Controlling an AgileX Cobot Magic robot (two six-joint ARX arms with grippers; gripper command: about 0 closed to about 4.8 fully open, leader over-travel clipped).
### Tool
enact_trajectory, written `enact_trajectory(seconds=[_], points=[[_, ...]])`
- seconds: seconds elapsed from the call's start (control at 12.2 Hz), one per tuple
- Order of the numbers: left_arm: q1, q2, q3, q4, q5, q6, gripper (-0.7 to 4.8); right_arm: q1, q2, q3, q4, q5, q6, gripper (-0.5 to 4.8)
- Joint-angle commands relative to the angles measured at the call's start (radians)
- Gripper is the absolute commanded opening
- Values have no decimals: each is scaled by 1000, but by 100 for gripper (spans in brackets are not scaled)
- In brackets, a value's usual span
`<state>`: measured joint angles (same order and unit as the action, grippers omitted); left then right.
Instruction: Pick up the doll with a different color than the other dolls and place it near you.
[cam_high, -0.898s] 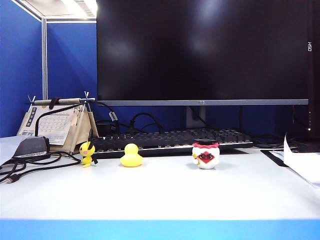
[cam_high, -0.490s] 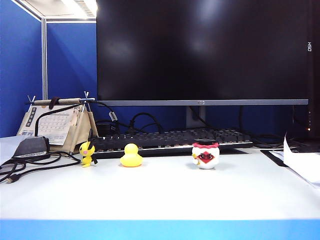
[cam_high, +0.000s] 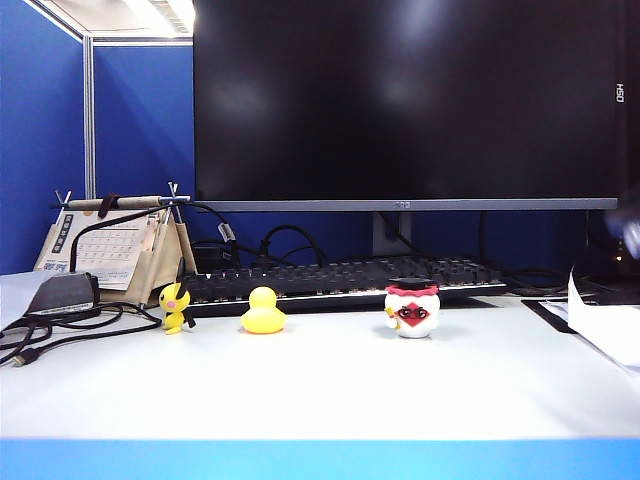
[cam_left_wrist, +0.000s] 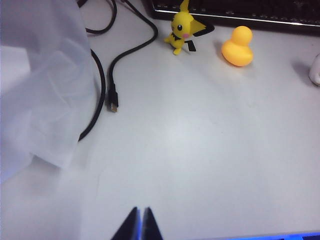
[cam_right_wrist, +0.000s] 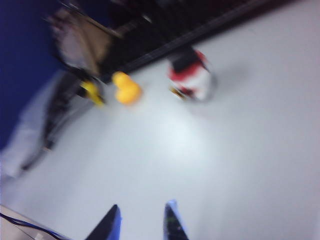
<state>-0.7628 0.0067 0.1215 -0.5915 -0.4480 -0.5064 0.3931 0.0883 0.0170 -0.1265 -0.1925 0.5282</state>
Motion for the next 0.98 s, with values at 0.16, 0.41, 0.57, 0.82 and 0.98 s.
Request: enact_trajectory(seconds=[0.16,0.41,0.57,0.82,0.98], points=[[0,1,2,2,0,1,24,10,129,43,225,-52,76,186],[0,1,2,2,0,1,24,10,473,171,387,-58,-45,284],[0,1,2,2,0,1,24,10,774,313,462,-53,-155,284],[0,1,2,2,0,1,24,23,1240,494,472,-76,-189,350],[0,1,2,2,0,1,24,23,1422,522,486,-77,-188,399]])
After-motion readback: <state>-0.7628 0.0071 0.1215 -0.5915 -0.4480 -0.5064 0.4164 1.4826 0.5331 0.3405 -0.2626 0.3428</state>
